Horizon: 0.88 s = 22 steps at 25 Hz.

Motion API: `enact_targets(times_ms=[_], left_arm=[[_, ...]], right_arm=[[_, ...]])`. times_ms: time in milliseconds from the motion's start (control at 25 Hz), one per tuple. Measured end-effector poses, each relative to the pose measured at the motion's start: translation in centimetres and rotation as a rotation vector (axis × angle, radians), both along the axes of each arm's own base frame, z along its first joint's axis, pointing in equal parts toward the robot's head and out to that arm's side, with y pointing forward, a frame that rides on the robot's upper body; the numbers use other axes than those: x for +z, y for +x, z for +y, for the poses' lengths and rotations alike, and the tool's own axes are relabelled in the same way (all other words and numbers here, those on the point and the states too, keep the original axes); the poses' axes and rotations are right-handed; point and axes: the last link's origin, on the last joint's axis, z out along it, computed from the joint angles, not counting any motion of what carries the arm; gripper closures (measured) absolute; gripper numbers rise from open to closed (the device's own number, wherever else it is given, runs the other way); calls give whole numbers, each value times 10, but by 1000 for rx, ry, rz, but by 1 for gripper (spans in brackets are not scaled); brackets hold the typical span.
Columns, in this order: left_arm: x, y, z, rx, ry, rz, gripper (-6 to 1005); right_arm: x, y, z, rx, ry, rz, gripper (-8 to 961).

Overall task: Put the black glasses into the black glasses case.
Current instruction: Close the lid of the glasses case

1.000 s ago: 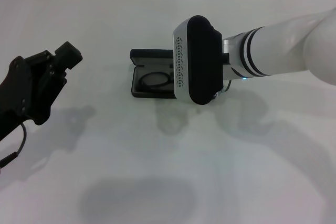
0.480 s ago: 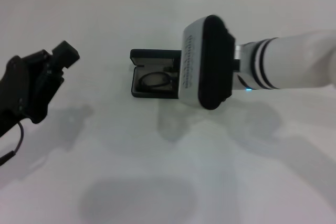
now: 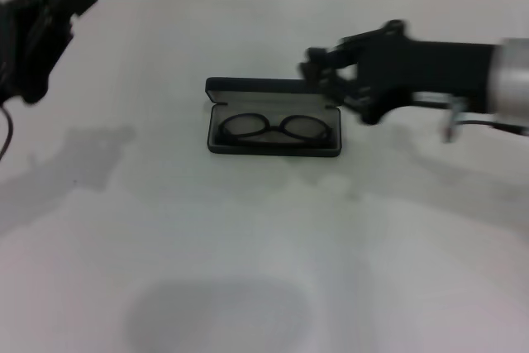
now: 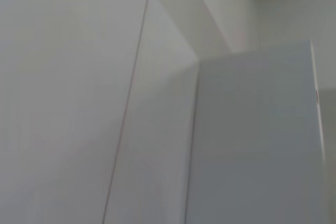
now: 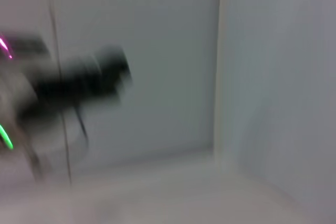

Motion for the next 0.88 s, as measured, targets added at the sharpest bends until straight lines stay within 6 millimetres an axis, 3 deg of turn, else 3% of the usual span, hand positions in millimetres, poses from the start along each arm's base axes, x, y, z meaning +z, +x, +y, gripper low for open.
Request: enact_targets(times_ms=[80,240,360,560,640,880], left_arm=[[3,8,16,-16,-31,41,955],[-12,44,70,-21,-185,198,947],[-23,60,98,21,-268,323,941],[-49,87,140,76,-355,620,931],[-56,89,145,81,-379,707,827],[-76,89,155,135,-393,853,824]], right_arm=[[21,18,-6,4,-2,122,815],[74,71,-23,-13,75,338,813],[92,113,-36,-65,100,420,811],[92,150,-47,-148,140,487,808],[87,156,-48,-166,137,493,807],[75,162,-43,-203,123,505,804]])
